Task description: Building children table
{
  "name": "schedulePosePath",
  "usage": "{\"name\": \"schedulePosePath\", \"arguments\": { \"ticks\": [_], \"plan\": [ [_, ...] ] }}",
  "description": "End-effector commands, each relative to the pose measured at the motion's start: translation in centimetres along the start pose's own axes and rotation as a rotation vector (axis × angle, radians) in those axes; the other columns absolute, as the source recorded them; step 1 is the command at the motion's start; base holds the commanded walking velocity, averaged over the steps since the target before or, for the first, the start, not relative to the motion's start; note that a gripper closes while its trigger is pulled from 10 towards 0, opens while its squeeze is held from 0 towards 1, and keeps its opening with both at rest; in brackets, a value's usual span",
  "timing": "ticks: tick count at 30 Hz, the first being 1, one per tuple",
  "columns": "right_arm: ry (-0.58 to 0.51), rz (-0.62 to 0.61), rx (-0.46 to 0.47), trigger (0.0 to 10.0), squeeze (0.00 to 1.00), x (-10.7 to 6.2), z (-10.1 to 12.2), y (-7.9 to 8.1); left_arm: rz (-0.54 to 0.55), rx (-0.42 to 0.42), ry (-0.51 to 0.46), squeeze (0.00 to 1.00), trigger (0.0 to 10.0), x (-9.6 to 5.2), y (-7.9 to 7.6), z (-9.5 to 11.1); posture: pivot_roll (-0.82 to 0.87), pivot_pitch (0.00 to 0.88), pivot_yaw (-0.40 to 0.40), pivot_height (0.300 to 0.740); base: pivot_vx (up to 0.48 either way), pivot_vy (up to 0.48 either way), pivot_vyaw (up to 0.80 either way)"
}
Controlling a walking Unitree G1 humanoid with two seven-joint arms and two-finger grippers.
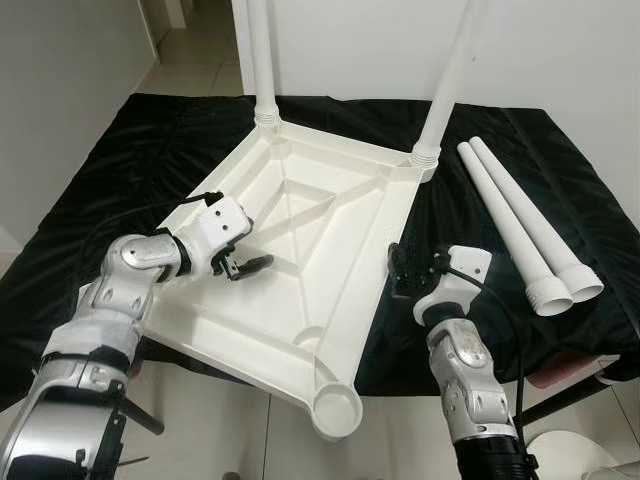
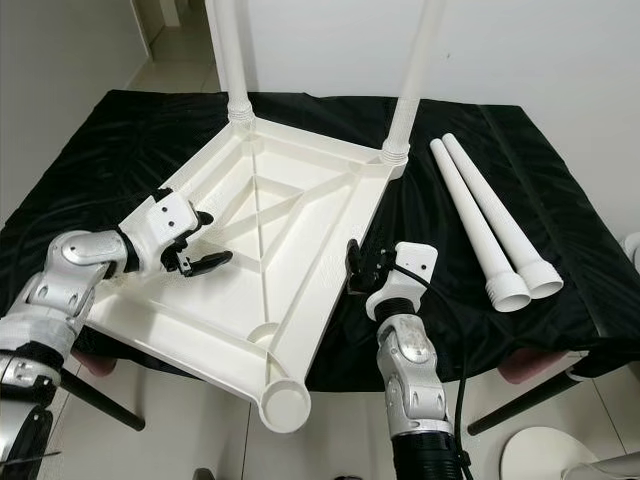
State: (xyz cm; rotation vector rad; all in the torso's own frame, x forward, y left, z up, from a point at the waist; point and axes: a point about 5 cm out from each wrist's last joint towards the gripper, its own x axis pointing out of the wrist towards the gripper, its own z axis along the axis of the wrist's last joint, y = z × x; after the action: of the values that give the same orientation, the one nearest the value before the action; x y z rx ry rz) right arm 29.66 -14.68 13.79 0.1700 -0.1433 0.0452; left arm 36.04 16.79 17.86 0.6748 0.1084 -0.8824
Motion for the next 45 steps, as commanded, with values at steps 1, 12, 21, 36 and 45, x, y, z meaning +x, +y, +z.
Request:
{"name": "schedulePosePath", "arguments": {
  "ticks": [1, 12, 21, 36, 45],
  "plan": [
    [-0.001, -0.004, -0.001, 10.0, 0.00, -0.1, -0.1, 0.0, 0.153, 0.023, 0.021, 0.00, 10.0, 0.4, 0.6, -0.2, -0.03, 0.044, 0.037, 0.740, 0.000, 0.000, 0.00],
    [0.000, -0.004, -0.010, 10.0, 0.00, -0.2, 0.0, -0.3, 0.007, 0.076, 0.034, 0.00, 10.0, 2.7, -0.9, -0.2, -0.04, 0.044, 0.034, 0.740, 0.000, 0.000, 0.00],
    [0.002, -0.004, -0.011, 10.0, 0.00, -0.3, 0.0, -0.2, -0.068, 0.089, 0.072, 0.00, 10.0, 4.4, -1.4, 0.3, -0.05, 0.052, 0.040, 0.740, 0.000, 0.000, 0.00],
    [0.009, -0.024, -0.006, 10.0, 0.00, -1.0, -0.1, -0.2, -0.070, -0.033, 0.203, 0.00, 10.0, 4.9, -0.6, -0.4, -0.07, 0.095, 0.055, 0.740, 0.000, 0.000, 0.00],
    [0.010, -0.047, -0.002, 10.0, 0.00, -1.2, -0.1, -0.3, -0.023, -0.050, 0.227, 0.00, 10.0, 5.0, 0.1, -0.1, -0.08, 0.116, 0.069, 0.740, 0.000, 0.000, 0.00]
  ]
}}
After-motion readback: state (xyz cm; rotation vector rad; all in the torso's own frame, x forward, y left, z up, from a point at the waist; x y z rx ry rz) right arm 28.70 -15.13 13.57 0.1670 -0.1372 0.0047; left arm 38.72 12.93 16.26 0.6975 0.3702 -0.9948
